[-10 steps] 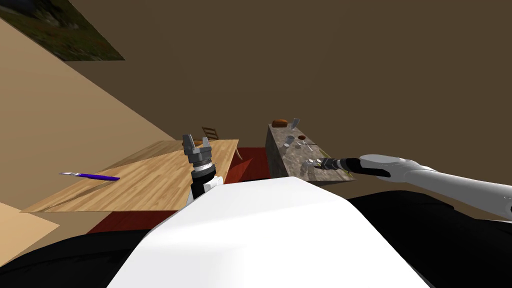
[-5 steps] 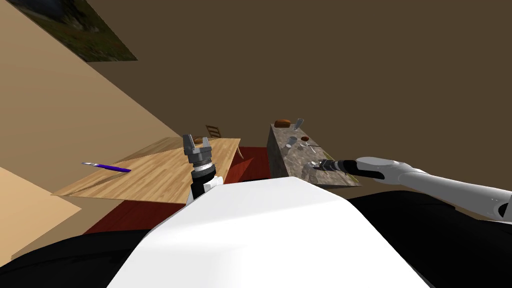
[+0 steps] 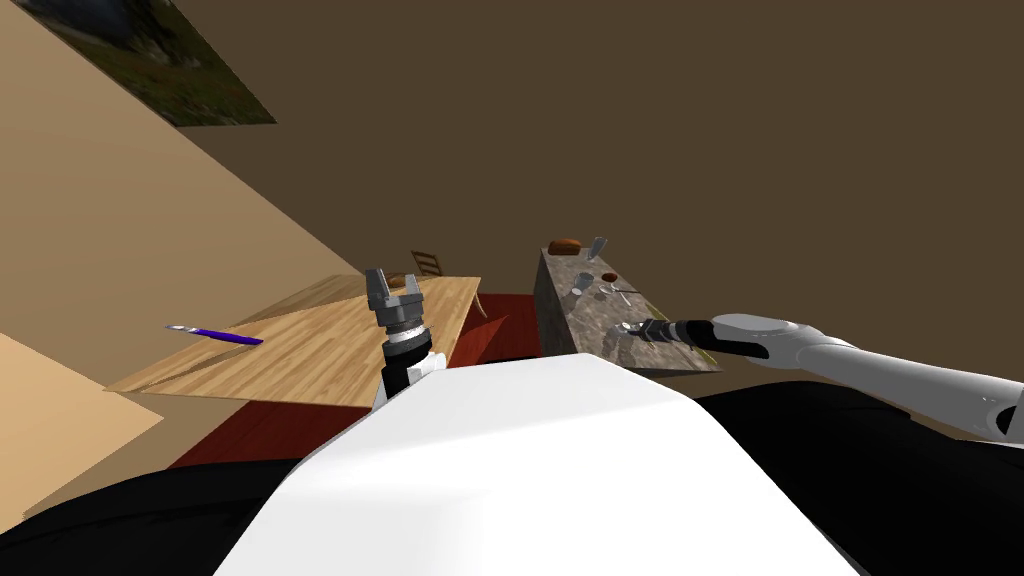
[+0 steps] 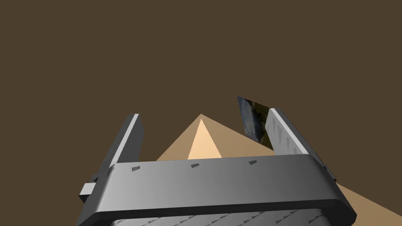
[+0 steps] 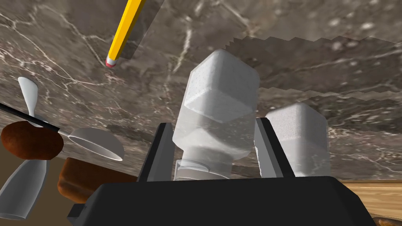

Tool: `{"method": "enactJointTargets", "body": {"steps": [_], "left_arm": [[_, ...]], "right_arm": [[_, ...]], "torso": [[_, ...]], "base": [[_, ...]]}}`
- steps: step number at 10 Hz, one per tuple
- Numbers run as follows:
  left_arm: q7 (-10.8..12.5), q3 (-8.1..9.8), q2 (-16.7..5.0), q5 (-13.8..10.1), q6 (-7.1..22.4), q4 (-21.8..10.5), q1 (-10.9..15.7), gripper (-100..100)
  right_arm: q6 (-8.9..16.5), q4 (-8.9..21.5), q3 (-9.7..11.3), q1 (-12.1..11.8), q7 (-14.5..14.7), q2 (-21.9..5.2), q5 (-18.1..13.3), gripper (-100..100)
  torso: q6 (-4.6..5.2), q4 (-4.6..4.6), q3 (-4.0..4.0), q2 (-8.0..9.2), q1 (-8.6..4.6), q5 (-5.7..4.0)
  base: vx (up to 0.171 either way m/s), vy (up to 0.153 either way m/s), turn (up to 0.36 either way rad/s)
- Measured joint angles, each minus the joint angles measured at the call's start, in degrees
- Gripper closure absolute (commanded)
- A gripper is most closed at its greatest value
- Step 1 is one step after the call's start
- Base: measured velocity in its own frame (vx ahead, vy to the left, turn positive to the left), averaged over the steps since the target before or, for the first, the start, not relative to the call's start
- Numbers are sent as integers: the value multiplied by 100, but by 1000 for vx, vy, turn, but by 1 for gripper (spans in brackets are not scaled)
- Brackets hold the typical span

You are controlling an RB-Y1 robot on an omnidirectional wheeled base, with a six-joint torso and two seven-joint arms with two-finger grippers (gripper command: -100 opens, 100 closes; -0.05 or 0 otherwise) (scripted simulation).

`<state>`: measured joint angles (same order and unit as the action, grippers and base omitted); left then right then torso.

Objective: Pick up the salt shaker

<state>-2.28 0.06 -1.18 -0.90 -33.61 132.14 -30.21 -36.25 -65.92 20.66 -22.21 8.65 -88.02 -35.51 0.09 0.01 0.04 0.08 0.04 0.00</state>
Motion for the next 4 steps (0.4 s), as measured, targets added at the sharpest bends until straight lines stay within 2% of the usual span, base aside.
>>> {"method": "enactJointTargets", "body": {"steps": [1,2,3,4], "left_arm": [[0,0,0,0,0,0,0,0],[0,0,0,0,0,0,-1,0],[0,0,0,0,0,0,-1,0],[0,0,0,0,0,0,0,0]], "right_arm": [[0,0,0,0,0,0,0,100],[-79,9,-48,-1,33,-65,21,100],[-183,43,-93,-15,85,-121,41,100],[-205,51,-96,-21,98,-127,42,0]], "torso": [[0,0,0,0,0,0],[17,0,2,2,8,5],[11,0,0,-2,16,6],[0,0,-1,-2,11,2]], "base": [[17,26,-235],[41,47,-224],[18,22,-45],[0,0,0]]}}
